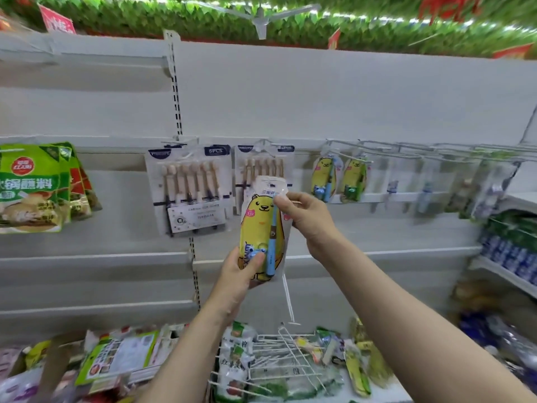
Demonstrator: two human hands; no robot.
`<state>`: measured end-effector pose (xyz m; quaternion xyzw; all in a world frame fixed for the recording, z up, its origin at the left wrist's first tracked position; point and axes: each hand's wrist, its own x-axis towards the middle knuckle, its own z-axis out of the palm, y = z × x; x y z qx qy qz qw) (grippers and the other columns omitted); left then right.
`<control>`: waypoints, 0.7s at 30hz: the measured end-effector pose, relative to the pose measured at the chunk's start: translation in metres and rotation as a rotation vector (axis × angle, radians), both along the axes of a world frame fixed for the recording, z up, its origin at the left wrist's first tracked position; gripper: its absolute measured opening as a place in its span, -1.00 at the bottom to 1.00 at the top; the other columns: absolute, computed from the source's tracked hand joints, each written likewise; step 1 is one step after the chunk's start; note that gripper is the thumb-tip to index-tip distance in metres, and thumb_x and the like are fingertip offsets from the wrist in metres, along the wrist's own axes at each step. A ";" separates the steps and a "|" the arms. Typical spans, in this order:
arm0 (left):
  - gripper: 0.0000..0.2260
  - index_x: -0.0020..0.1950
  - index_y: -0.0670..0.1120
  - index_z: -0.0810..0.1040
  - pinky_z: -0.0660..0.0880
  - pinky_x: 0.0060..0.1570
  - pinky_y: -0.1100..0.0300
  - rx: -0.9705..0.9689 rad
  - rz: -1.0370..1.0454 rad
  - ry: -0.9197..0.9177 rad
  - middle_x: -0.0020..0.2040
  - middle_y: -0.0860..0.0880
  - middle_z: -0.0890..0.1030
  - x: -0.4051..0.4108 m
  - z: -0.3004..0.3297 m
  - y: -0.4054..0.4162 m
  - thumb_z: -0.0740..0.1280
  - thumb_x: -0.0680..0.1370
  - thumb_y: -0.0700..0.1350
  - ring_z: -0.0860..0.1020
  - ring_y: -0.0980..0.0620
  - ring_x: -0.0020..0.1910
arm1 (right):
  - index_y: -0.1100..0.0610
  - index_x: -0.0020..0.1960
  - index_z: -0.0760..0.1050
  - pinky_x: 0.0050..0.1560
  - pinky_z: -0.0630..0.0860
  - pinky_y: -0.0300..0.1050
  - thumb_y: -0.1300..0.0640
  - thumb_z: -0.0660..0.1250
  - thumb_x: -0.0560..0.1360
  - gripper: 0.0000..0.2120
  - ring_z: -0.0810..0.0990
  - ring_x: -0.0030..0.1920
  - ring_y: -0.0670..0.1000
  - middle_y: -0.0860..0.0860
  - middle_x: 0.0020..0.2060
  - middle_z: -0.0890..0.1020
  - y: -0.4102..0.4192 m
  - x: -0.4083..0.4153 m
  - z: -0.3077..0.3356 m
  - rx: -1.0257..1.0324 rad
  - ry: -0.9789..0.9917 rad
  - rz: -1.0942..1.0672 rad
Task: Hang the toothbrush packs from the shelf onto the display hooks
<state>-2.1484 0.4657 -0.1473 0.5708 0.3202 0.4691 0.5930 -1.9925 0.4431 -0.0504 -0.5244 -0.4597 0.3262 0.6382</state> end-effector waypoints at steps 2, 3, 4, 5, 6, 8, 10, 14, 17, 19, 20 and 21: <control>-0.75 0.25 -0.14 0.51 0.63 0.06 -0.04 0.007 -0.021 0.007 0.09 -0.14 0.69 0.029 0.005 -0.009 0.36 0.58 -0.13 0.67 -0.14 0.07 | 0.25 0.13 0.60 -0.23 0.51 -0.29 0.05 0.53 0.45 -0.64 0.61 -0.19 -0.05 0.14 -0.07 0.69 -0.010 0.031 0.000 0.023 0.013 -0.035; -0.76 0.23 -0.15 0.51 0.63 0.05 -0.03 0.010 -0.033 0.013 0.08 -0.14 0.70 0.044 0.007 -0.013 0.36 0.58 -0.13 0.67 -0.14 0.07 | 0.25 0.13 0.60 -0.19 0.51 -0.25 0.04 0.54 0.44 -0.62 0.61 -0.15 -0.01 0.16 -0.05 0.69 -0.014 0.047 0.000 0.035 0.021 -0.048; -0.76 0.22 -0.15 0.52 0.63 0.05 -0.04 0.015 -0.041 0.020 0.07 -0.15 0.70 0.060 0.009 -0.017 0.37 0.58 -0.12 0.67 -0.14 0.05 | 0.24 0.14 0.59 -0.16 0.51 -0.20 0.03 0.55 0.43 -0.61 0.61 -0.12 0.02 0.16 -0.03 0.69 -0.018 0.065 0.001 0.043 0.022 -0.059; -0.75 0.21 -0.16 0.52 0.63 0.06 -0.06 0.020 -0.038 0.024 0.06 -0.16 0.70 0.077 0.010 -0.020 0.37 0.57 -0.10 0.68 -0.14 0.04 | 0.23 0.13 0.59 -0.12 0.52 -0.17 0.02 0.55 0.43 -0.61 0.61 -0.09 0.04 0.18 0.01 0.69 -0.022 0.083 0.001 0.054 0.020 -0.067; -0.75 0.19 -0.18 0.52 0.63 0.05 -0.08 0.021 -0.025 0.024 0.05 -0.18 0.70 0.095 0.011 -0.022 0.38 0.56 -0.10 0.68 -0.15 0.02 | 0.22 0.12 0.59 -0.09 0.54 -0.13 0.02 0.55 0.43 -0.62 0.62 -0.07 0.05 0.21 0.04 0.68 -0.026 0.102 0.002 0.064 0.014 -0.067; -0.77 0.17 -0.21 0.52 0.64 -0.06 0.00 0.018 0.012 0.009 0.03 -0.20 0.70 0.133 0.013 -0.027 0.38 0.57 -0.13 0.69 -0.13 -0.03 | 0.18 0.08 0.60 0.01 0.56 -0.05 0.02 0.55 0.43 -0.66 0.64 -0.04 0.09 0.25 0.06 0.67 -0.033 0.139 0.004 0.072 0.008 -0.061; -0.82 0.14 -0.19 0.53 0.62 -0.14 0.08 0.025 0.050 0.007 0.01 -0.18 0.70 0.170 0.015 -0.035 0.37 0.58 -0.15 0.69 -0.11 -0.07 | 0.17 0.11 0.60 0.03 0.58 -0.05 0.01 0.55 0.43 -0.65 0.67 0.04 0.15 0.21 0.05 0.69 -0.039 0.172 0.007 0.066 -0.029 -0.043; -0.81 0.13 -0.14 0.54 0.61 -0.19 0.15 0.026 0.154 -0.025 -0.02 -0.13 0.71 0.224 0.021 -0.047 0.40 0.57 -0.11 0.69 -0.08 -0.05 | 0.15 0.14 0.59 -0.21 0.52 -0.34 0.03 0.50 0.48 -0.69 0.67 -0.03 -0.01 0.11 0.02 0.70 -0.042 0.220 0.019 0.072 -0.096 0.005; -0.82 0.12 -0.09 0.56 0.60 -0.20 0.16 0.030 0.244 -0.084 -0.05 -0.07 0.72 0.239 0.024 -0.052 0.42 0.54 -0.10 0.70 -0.05 -0.05 | 0.15 0.12 0.58 -0.34 0.45 -0.47 0.04 0.49 0.50 -0.73 0.60 -0.11 -0.13 0.04 -0.03 0.67 -0.036 0.235 0.026 0.097 -0.139 0.050; -0.81 0.12 -0.08 0.56 0.61 -0.17 0.13 0.030 0.287 -0.106 -0.05 -0.07 0.72 0.244 0.026 -0.053 0.42 0.54 -0.09 0.70 -0.04 -0.05 | 0.15 0.09 0.58 -0.33 0.45 -0.48 0.04 0.48 0.50 -0.75 0.59 -0.10 -0.13 -0.01 -0.06 0.66 -0.029 0.237 0.030 0.103 -0.162 0.085; -0.82 0.12 -0.08 0.56 0.62 -0.15 0.12 0.033 0.305 -0.112 -0.06 -0.07 0.72 0.245 0.027 -0.052 0.42 0.54 -0.10 0.70 -0.04 -0.06 | 0.16 0.11 0.59 -0.31 0.46 -0.47 0.03 0.48 0.50 -0.73 0.59 -0.08 -0.12 0.00 -0.05 0.66 -0.025 0.237 0.031 0.110 -0.170 0.093; -0.82 0.11 -0.08 0.56 0.63 -0.14 0.11 0.038 0.318 -0.113 -0.06 -0.06 0.72 0.246 0.029 -0.050 0.42 0.54 -0.10 0.70 -0.03 -0.06 | 0.17 0.14 0.60 -0.26 0.48 -0.43 0.02 0.49 0.49 -0.69 0.61 -0.05 -0.11 0.01 -0.02 0.67 -0.020 0.237 0.031 0.118 -0.169 0.091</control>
